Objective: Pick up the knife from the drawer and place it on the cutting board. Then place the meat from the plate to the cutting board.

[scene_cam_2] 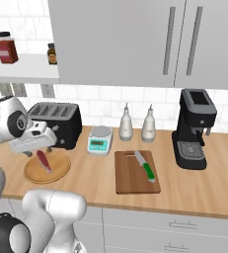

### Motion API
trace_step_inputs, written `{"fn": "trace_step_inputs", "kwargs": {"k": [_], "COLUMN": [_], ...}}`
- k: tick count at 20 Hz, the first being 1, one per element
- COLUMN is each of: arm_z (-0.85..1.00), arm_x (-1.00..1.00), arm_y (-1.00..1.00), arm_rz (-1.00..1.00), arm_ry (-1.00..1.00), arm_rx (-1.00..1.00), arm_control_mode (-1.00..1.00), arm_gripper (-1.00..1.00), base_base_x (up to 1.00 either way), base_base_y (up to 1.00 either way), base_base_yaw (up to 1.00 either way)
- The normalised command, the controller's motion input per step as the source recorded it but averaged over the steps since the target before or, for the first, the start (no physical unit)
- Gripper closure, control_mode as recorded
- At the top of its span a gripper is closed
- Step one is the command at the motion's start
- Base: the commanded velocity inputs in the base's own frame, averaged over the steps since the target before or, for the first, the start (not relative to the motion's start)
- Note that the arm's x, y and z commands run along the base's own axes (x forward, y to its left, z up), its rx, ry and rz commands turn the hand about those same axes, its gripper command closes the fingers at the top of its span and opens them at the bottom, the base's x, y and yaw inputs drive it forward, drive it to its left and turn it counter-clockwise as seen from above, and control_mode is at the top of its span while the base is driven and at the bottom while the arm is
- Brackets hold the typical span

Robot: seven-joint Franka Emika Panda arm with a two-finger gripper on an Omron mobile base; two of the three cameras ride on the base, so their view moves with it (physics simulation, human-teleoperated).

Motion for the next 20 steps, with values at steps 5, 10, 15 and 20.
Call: {"fn": "trace_step_inputs", "kwargs": {"k": [5, 10, 15, 20], "arm_z": [-0.67, -0.76, -0.35, -0.24], "arm_x": [0.13, 0.48, 0.55, 0.71], "arm_y": [0.26, 0.25, 0.46, 0.1], "arm_rz": [0.05, 0.12, -0.01, 0.0], "arm_ry": [0.07, 0.05, 0.06, 0.09], "arm_rx": [0.14, 0.11, -0.01, -0.01], "arm_control_mode": [-1.0, -1.0, -1.0, -1.0], "arm_gripper": [-1.0, -1.0, -1.0, -1.0], "base_base_x": [0.0, 0.0, 0.0, 0.0], "base_base_y": [0.0, 0.0, 0.0, 0.0], "base_base_yaw": [0.0, 0.0, 0.0, 0.0]}}
